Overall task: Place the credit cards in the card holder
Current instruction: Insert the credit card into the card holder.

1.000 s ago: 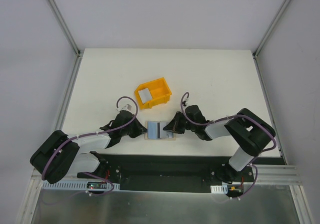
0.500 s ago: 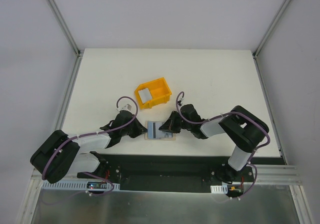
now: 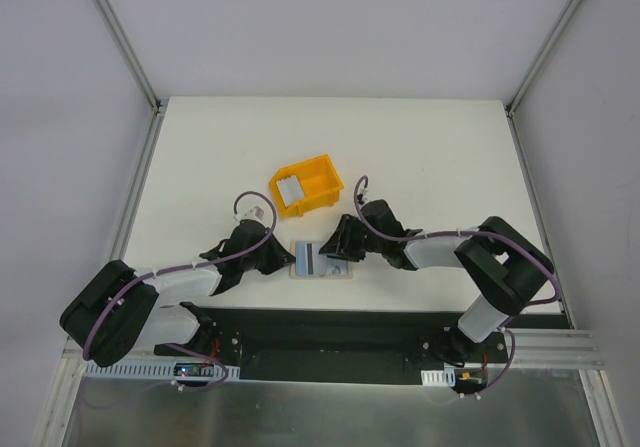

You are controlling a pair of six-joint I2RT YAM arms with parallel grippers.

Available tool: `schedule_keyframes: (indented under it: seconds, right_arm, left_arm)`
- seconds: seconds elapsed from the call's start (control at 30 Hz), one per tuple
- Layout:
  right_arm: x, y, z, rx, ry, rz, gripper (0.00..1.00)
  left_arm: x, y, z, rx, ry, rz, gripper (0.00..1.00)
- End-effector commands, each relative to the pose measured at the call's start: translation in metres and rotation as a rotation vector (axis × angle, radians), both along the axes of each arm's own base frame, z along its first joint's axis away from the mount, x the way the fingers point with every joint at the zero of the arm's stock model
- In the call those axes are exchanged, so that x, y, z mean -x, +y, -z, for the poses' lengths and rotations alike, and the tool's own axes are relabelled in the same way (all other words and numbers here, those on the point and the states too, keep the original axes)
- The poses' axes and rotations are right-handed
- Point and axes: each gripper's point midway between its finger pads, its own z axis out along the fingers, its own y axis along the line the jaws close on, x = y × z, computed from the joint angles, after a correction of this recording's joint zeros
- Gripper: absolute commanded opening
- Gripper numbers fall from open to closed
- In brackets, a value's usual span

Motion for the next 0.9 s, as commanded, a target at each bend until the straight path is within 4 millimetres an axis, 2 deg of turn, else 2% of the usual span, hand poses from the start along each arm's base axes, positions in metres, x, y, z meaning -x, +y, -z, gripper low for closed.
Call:
schedule_keyframes:
  seconds: [0.0,0.3,0.5,0.67,0.87]
  right_arm:
    - [-0.005,0.013,-0.008,0.001,-0.018,-0.045,0.40]
    - [0.001,0.025,-0.003,0.002,0.020,-0.091,0.37]
    - [0.004,0.040,-0.015,-0.048,0.014,-0.110,0.29]
    - [0.004,0.047,-0.022,-0.073,0.009,-0.129,0.28]
    - [0.000,0.032,-0.031,0.047,-0.089,-0.164,0.32]
  left_arm:
    - [-0.014,-0.002,-0.012,-0.015,-0.051,-0.005,0.00]
    - [-0.012,-0.003,-0.011,0.001,-0.045,0.002,0.00]
    - [-0.011,-0.005,-0.009,0.005,-0.036,0.007,0.00]
    - [-0.009,-0.004,-0.008,0.005,-0.033,0.009,0.00]
    - [-0.008,-0.003,-0.011,0.009,-0.046,0.011,0.00]
